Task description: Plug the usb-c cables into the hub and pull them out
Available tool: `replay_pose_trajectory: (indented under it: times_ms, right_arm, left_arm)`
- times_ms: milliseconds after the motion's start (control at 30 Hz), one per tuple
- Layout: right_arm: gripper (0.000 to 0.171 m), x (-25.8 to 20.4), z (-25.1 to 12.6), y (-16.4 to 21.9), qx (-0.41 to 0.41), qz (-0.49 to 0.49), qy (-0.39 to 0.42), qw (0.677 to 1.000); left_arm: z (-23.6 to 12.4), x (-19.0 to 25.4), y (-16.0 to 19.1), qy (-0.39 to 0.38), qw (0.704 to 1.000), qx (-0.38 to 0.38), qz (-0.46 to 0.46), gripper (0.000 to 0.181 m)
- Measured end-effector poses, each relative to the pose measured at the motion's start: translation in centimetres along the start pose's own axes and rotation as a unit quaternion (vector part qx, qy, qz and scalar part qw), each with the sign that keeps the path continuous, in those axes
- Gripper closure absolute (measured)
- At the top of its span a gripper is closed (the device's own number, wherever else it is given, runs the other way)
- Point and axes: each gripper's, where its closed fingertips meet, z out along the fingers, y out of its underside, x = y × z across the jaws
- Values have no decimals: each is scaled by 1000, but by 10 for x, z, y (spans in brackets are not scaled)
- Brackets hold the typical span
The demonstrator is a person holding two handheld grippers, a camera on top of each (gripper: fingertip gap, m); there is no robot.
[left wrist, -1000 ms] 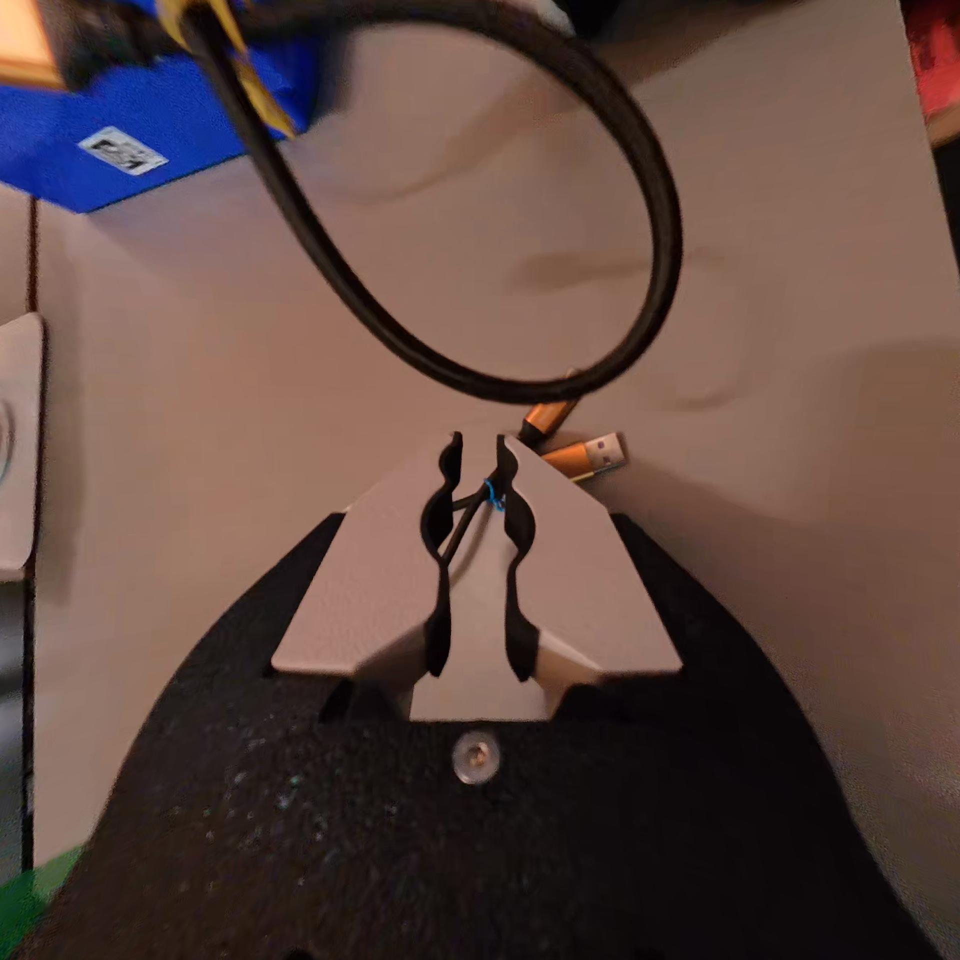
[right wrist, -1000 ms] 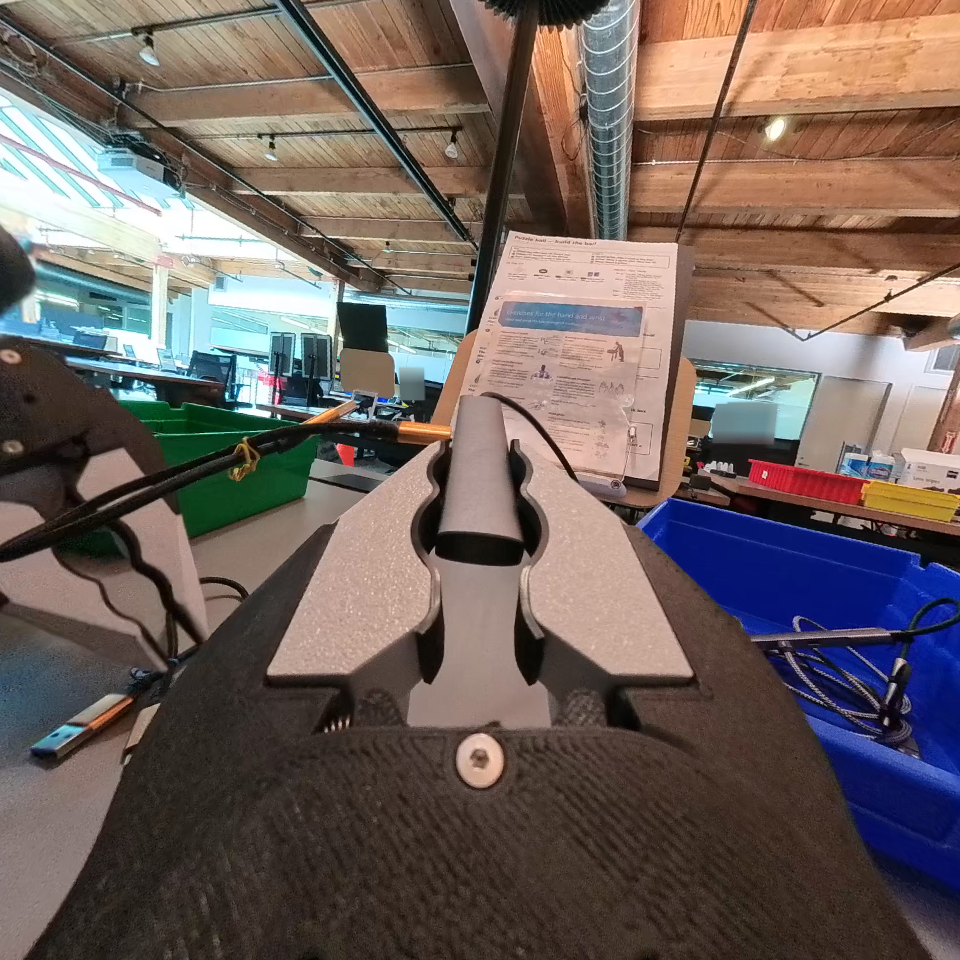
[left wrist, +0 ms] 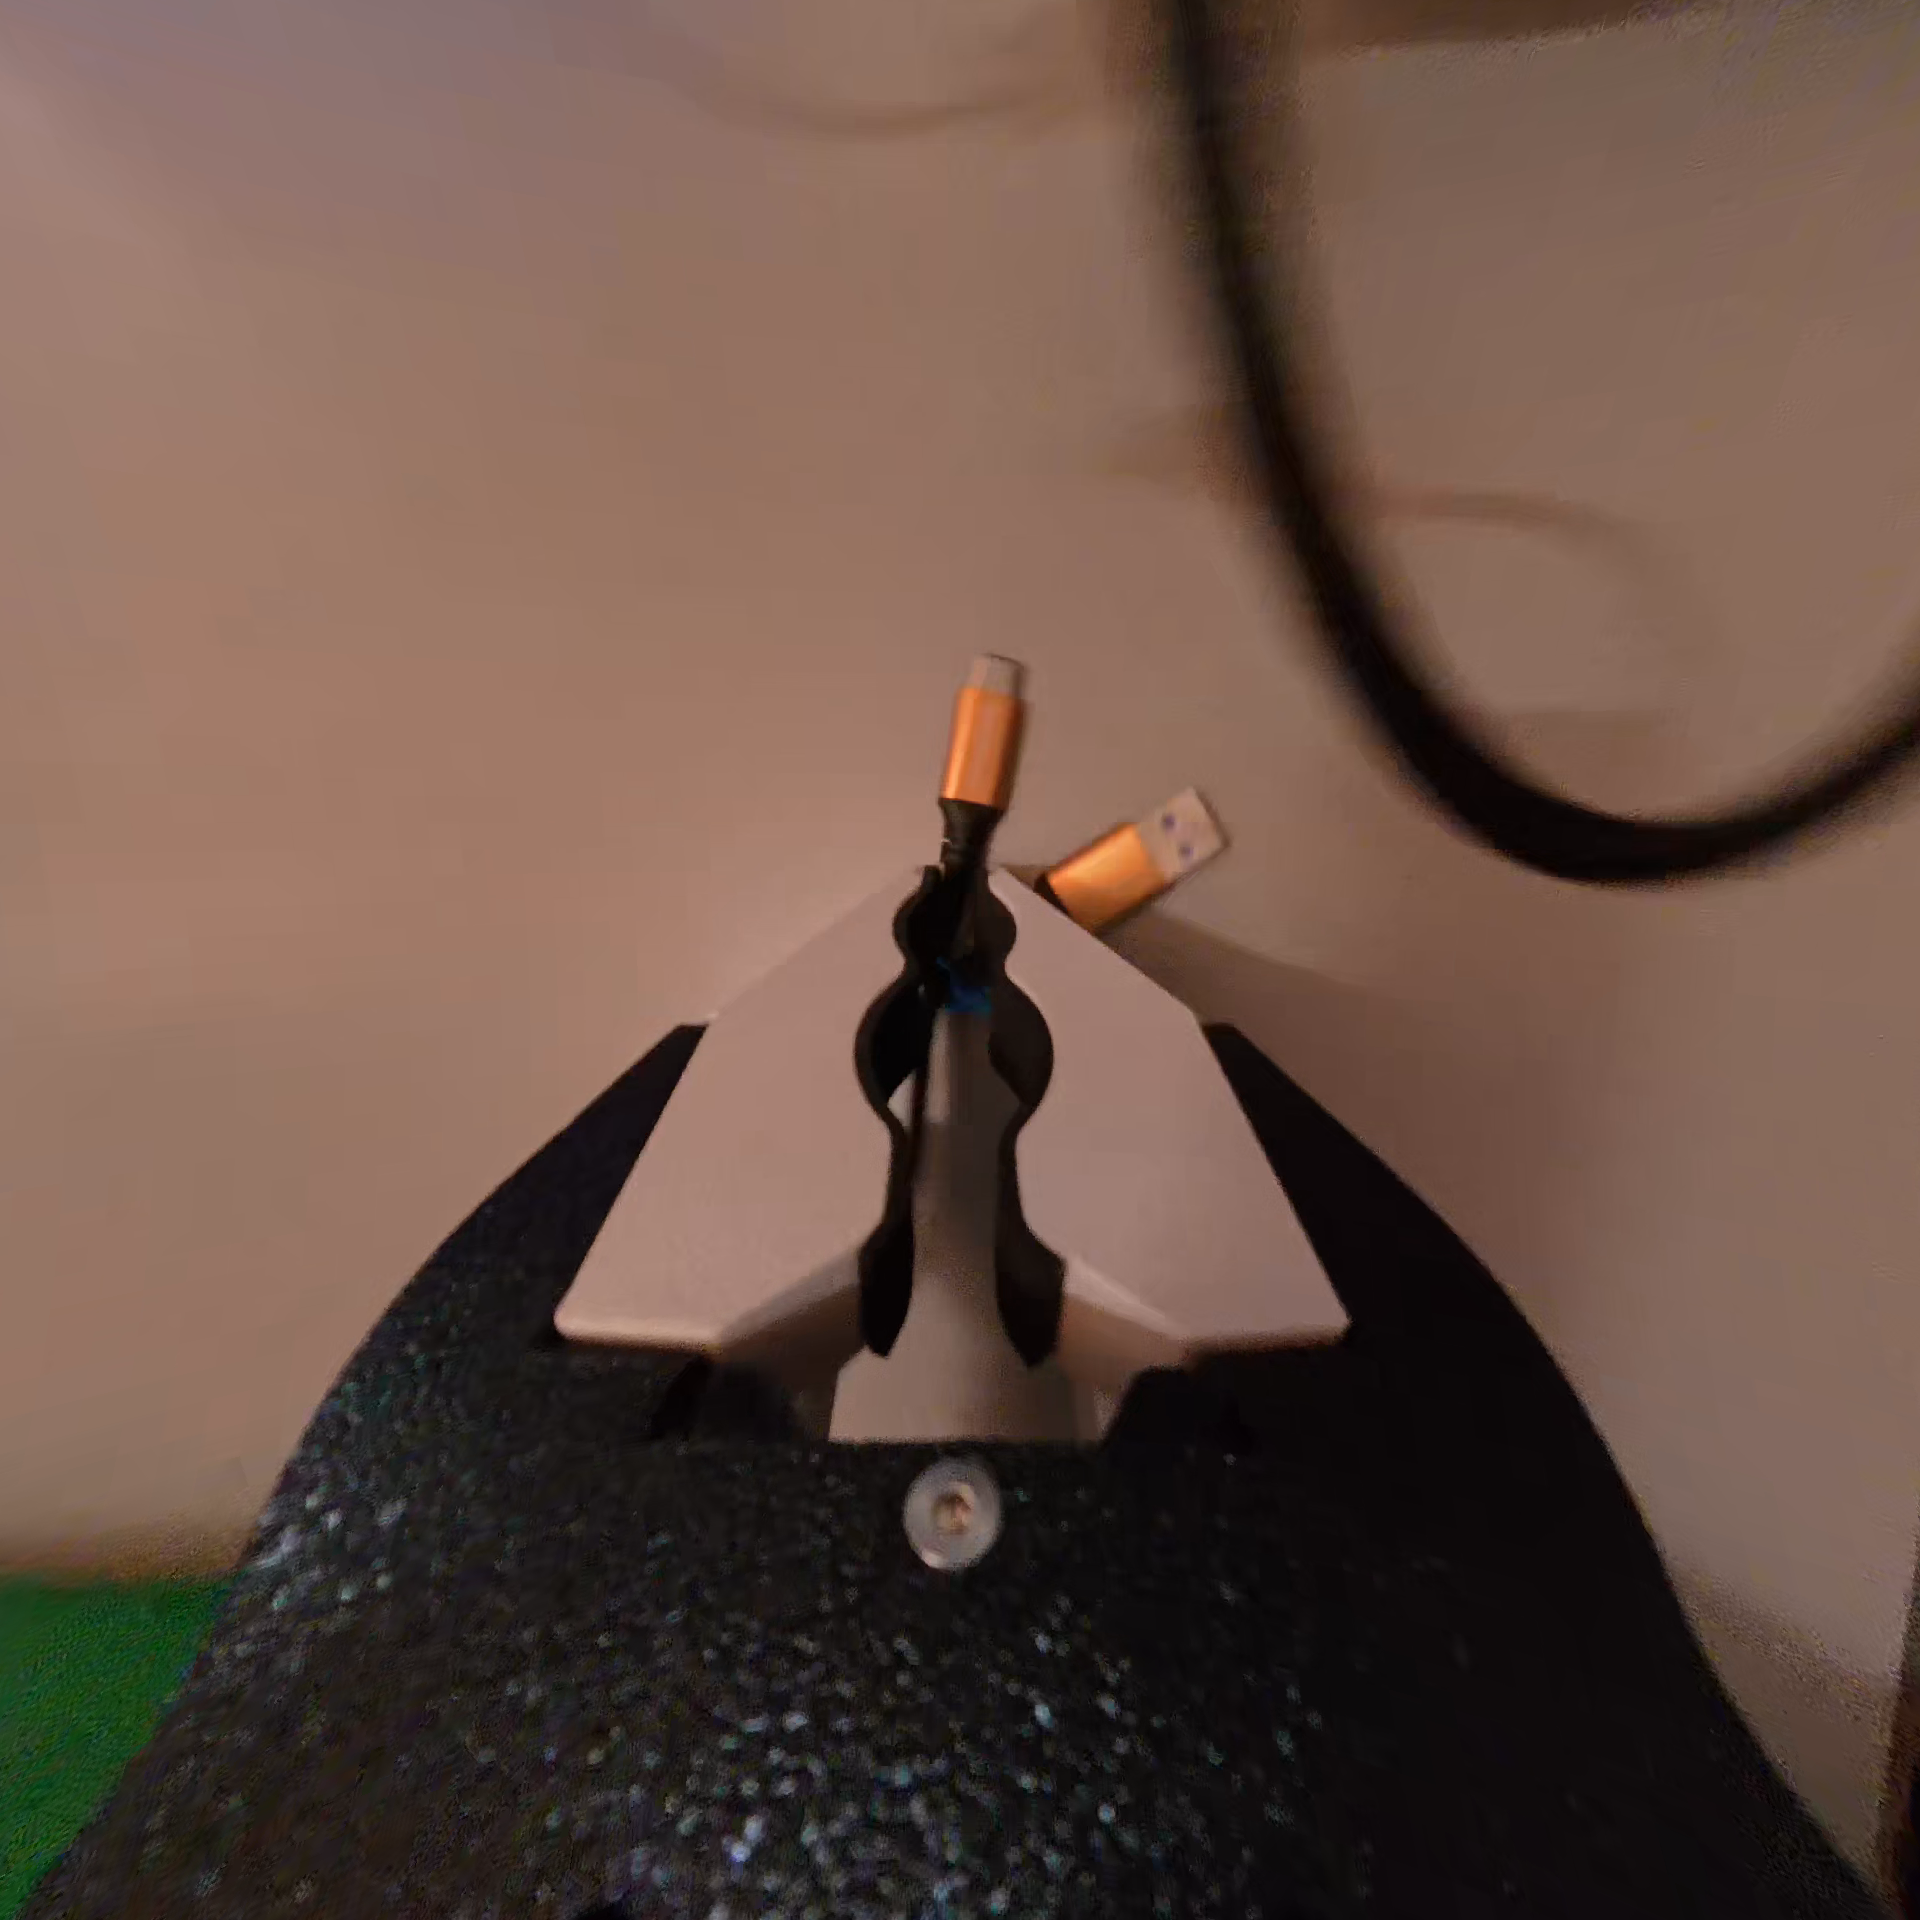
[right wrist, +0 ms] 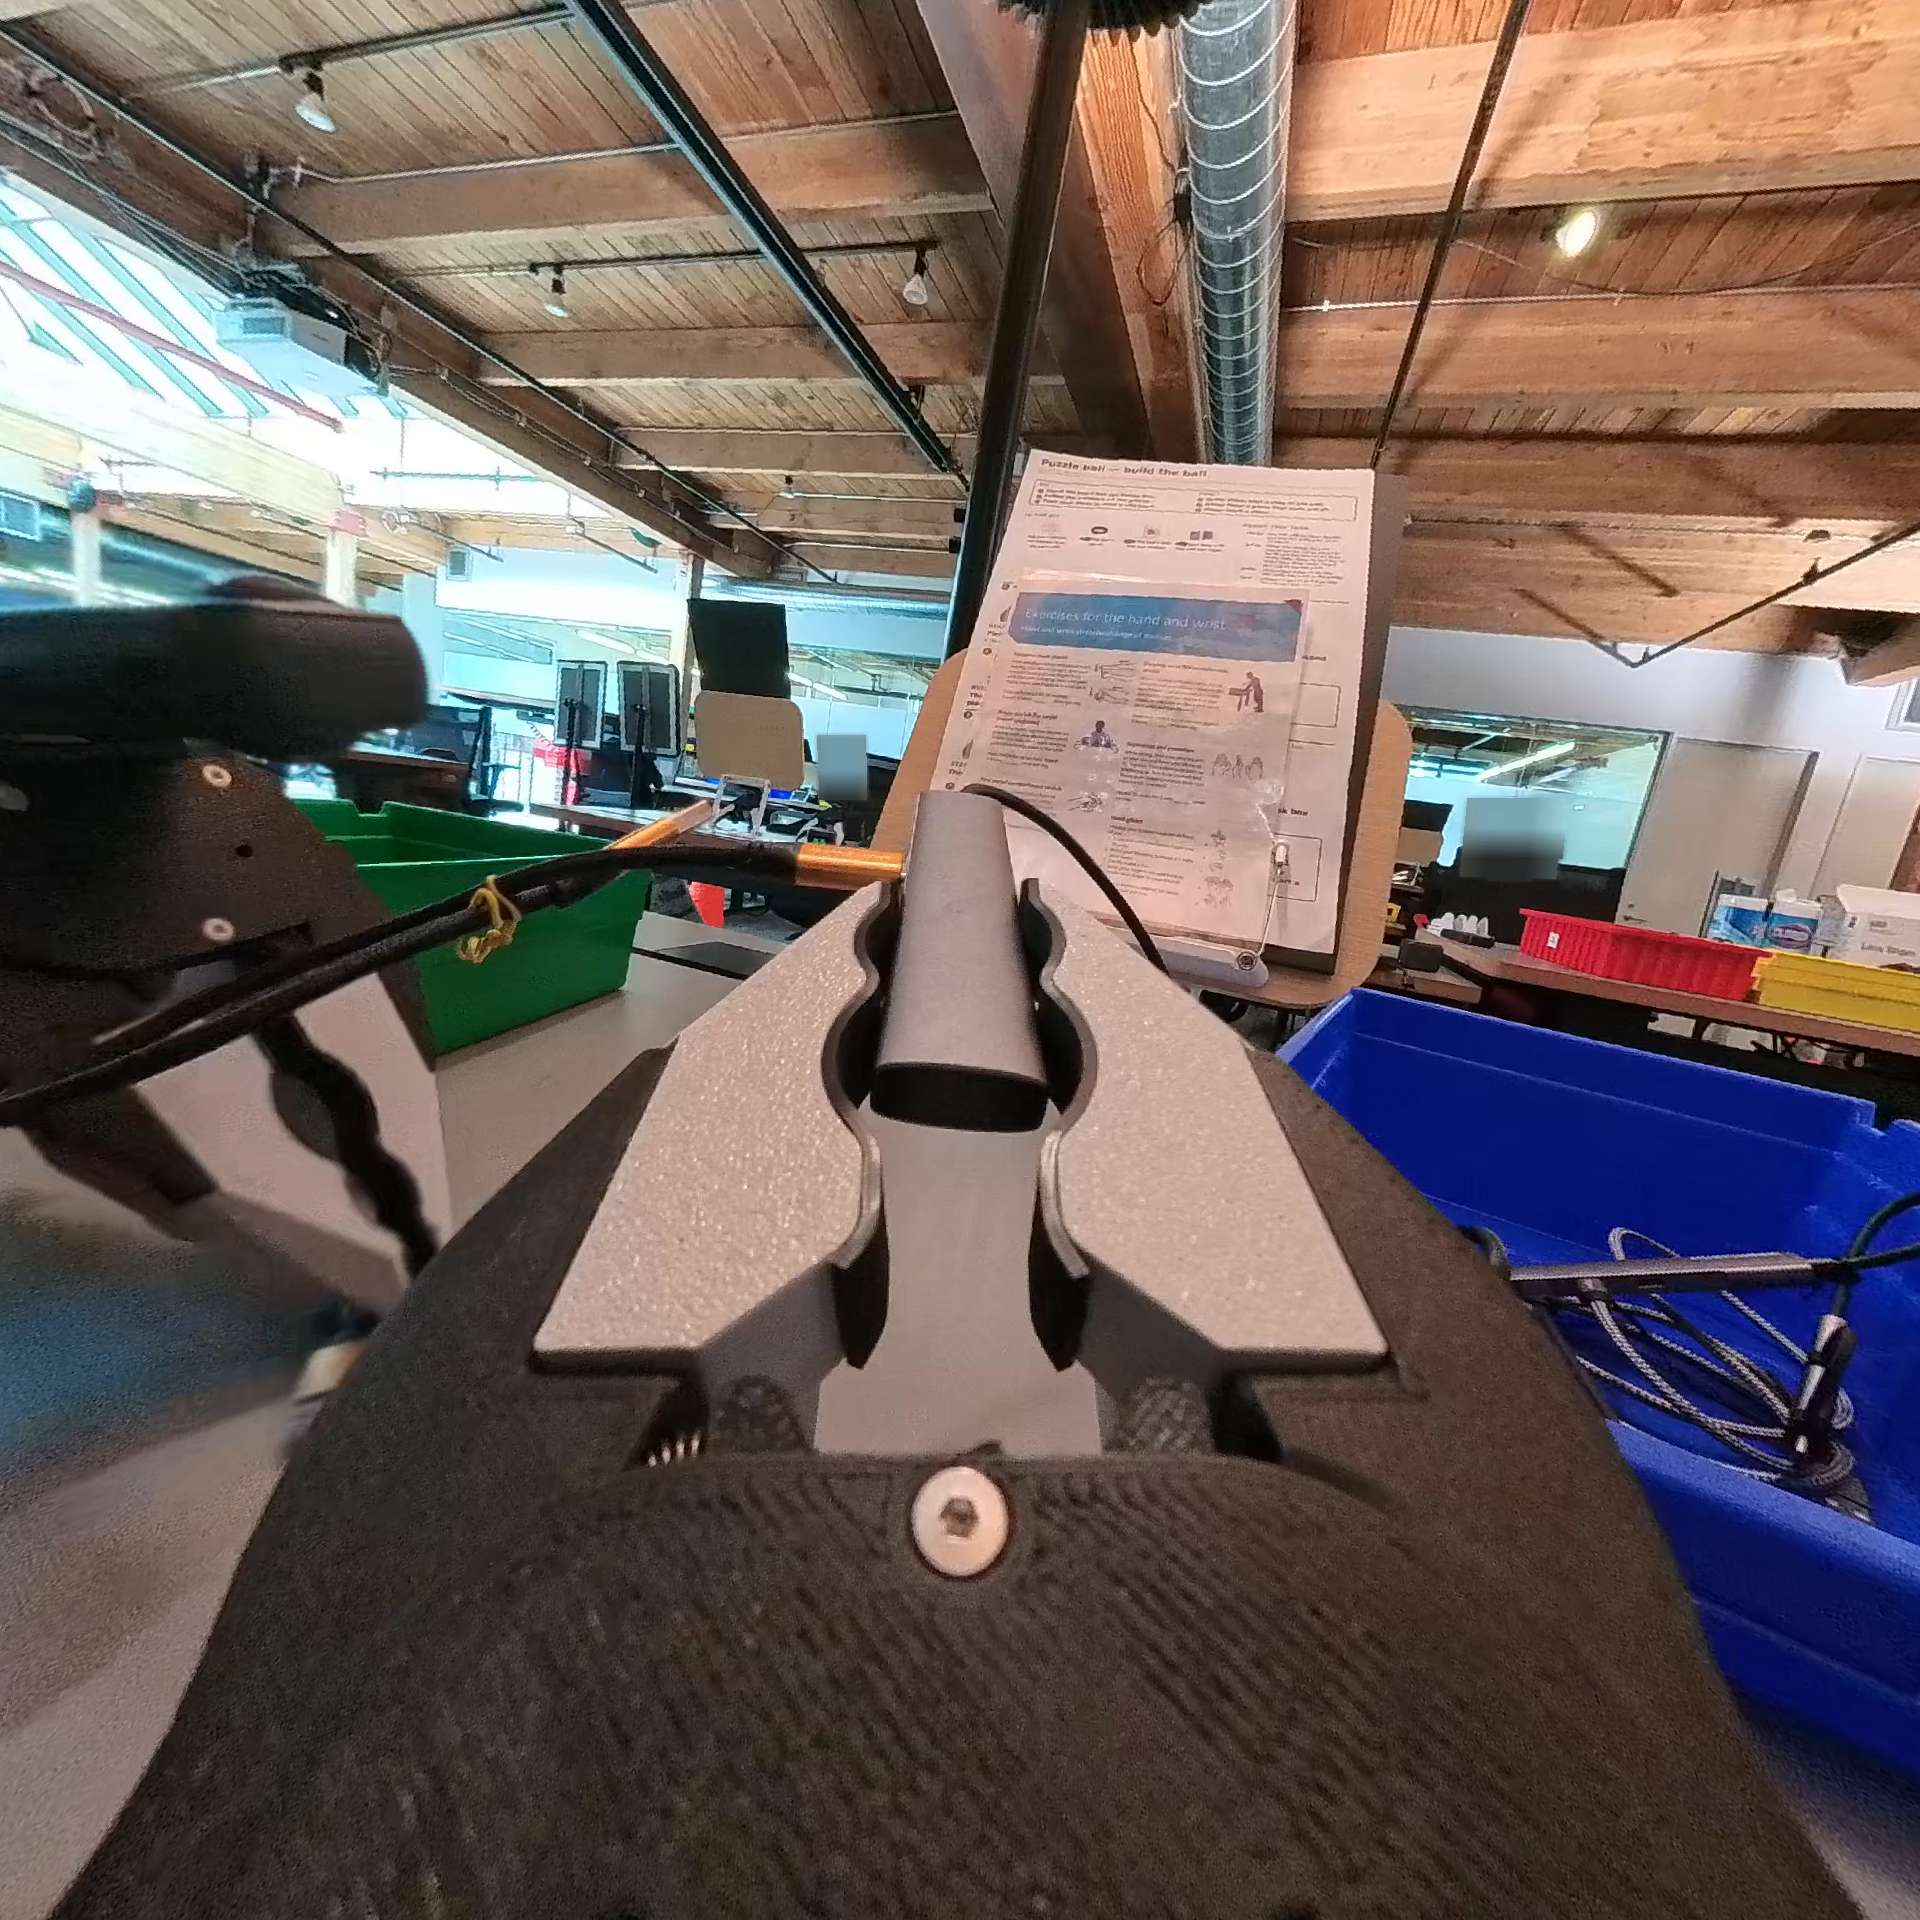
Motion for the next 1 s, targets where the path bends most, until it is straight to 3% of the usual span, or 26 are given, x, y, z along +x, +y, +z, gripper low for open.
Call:
replay_pose_trajectory:
  times_ms: [33, 100, 167, 233, 333, 500, 700, 833, 1000]
  right_arm:
    - [149, 1, 0, 0, 0, 0, 1, 1000]
    - [149, 0, 0, 0, -1, 2, 0, 1000]
    - [149, 0, 0, 0, 0, 2, -1, 1000]
    - [149, -1, 0, 0, -1, 1, -2, 1000]
    - [149, -1, 0, 1, -2, 3, -4, 1000]
    - [149, -2, 1, 2, -5, 2, -6, 1000]
    - [149, -6, 2, 3, -8, 1, -14, 1000]
    - [149, -11, 2, 4, -12, 19, -35, 999]
    - [149, -28, 2, 1, -4, 38, -87, 995]
  left_arm:
    - [0, -11, 5, -36, 998, -13, -57, 180]
    - [-3, -15, 10, -53, 982, -11, -180, 180]
    - [-6, -9, 13, -56, 967, 2, -247, 177]
    - [-10, -4, 16, -66, 966, 8, -249, 172]
    - [-15, -8, 17, -108, 978, 13, -177, 163]
    - [-13, -6, 15, -117, 990, 7, -81, 169]
    - [-9, -5, 14, -98, 988, 16, -119, 177]
    - [-10, -10, 15, -124, 975, 31, -181, 178]
    - [-36, -19, 4, -97, 949, 93, -287, 180]
